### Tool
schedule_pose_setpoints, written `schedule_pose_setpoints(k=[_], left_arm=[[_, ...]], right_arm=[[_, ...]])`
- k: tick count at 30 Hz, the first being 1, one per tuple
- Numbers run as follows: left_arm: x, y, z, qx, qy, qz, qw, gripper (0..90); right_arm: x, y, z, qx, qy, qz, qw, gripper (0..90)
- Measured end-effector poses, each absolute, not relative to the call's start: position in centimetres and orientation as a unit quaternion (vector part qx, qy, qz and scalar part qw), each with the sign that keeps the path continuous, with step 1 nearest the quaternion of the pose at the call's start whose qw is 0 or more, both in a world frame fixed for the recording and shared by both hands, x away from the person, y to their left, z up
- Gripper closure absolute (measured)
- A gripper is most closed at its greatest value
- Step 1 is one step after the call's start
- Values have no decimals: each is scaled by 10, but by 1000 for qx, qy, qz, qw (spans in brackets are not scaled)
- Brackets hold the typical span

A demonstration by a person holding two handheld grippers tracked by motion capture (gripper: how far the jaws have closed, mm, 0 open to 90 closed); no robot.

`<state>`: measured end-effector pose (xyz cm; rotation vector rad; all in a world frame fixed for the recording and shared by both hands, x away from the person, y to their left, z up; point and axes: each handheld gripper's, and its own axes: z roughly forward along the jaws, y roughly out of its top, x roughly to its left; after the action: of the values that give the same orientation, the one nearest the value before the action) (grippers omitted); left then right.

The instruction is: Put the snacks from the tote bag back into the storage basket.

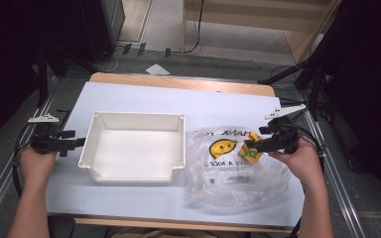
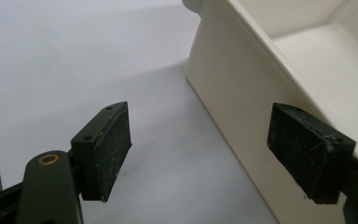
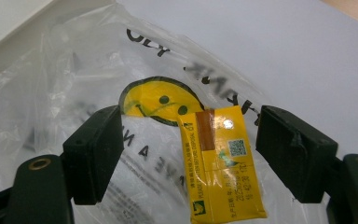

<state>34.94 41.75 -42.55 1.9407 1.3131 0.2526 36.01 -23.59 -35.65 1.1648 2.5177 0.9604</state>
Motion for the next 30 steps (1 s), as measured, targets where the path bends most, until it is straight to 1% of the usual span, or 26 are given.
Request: schedule_pose_setpoints(k=[4, 8, 11, 19, 30], left_arm=[[350, 417, -426, 762, 515, 97, 382, 227], [350, 417, -426, 761, 515, 97, 382, 227], [349, 417, -425, 761, 515, 101, 382, 227], [349, 417, -426, 761, 515, 101, 382, 227], [350, 416, -427, 762, 515, 97, 379, 227]], right_arm=[[363, -241, -362, 405, 855, 312, 93, 251], [365, -244, -367, 414, 852, 306, 98, 253], [367, -244, -370, 414, 854, 300, 99, 273], [370, -244, -379, 415, 858, 290, 93, 278], [374, -240, -394, 406, 868, 274, 82, 312]])
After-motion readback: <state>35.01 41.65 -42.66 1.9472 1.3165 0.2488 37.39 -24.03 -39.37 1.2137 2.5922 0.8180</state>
